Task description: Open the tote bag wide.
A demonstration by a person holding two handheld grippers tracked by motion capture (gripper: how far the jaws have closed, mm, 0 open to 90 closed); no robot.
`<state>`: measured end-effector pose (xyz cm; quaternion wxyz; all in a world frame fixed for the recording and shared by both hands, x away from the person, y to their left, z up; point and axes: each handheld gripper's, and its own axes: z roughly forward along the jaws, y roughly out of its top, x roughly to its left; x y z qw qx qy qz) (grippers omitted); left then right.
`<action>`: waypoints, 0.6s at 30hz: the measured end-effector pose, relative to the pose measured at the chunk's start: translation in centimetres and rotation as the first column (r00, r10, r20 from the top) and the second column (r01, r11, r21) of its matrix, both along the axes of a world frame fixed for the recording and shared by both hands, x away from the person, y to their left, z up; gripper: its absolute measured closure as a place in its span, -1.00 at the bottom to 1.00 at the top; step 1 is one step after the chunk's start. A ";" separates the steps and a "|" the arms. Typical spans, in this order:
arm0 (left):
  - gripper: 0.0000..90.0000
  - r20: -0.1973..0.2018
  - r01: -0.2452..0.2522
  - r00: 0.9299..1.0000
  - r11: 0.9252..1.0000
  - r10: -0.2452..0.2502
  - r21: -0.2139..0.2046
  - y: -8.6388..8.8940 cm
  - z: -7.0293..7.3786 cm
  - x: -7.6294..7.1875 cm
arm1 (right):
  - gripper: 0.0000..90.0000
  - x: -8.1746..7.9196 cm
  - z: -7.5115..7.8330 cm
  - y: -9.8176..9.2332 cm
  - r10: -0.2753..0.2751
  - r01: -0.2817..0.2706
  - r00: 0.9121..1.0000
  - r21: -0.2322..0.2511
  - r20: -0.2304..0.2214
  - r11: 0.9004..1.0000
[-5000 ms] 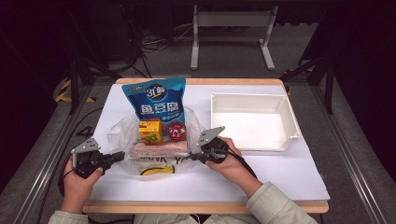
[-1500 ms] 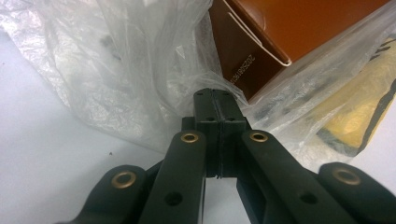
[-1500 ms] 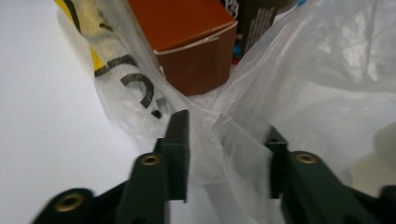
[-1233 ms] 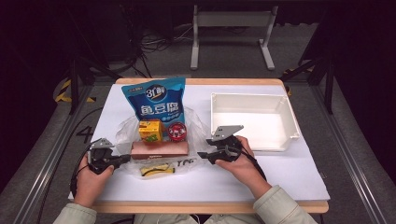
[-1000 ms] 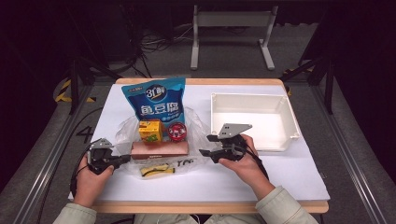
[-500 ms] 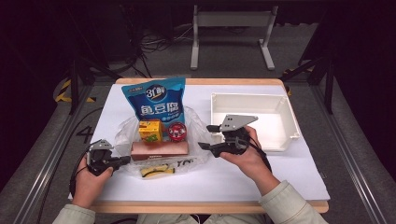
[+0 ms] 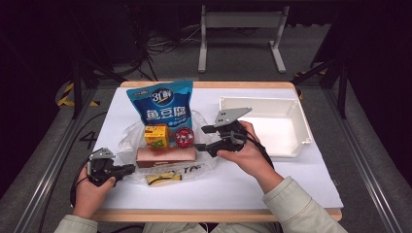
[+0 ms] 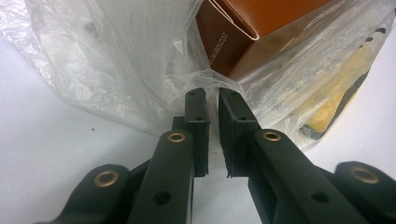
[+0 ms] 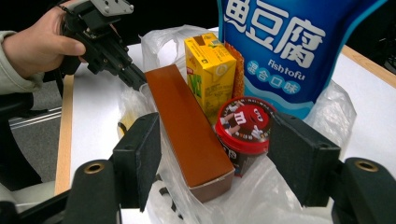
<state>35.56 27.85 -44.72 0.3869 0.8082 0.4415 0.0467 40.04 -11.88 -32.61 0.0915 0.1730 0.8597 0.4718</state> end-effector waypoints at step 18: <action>0.16 0.062 0.023 0.998 0.999 -0.020 -0.037 0.1 0.6 -1.1 | -0.21 1.6 0.2 3.2 0.066 -0.067 0.996 -0.031 -0.055 0.997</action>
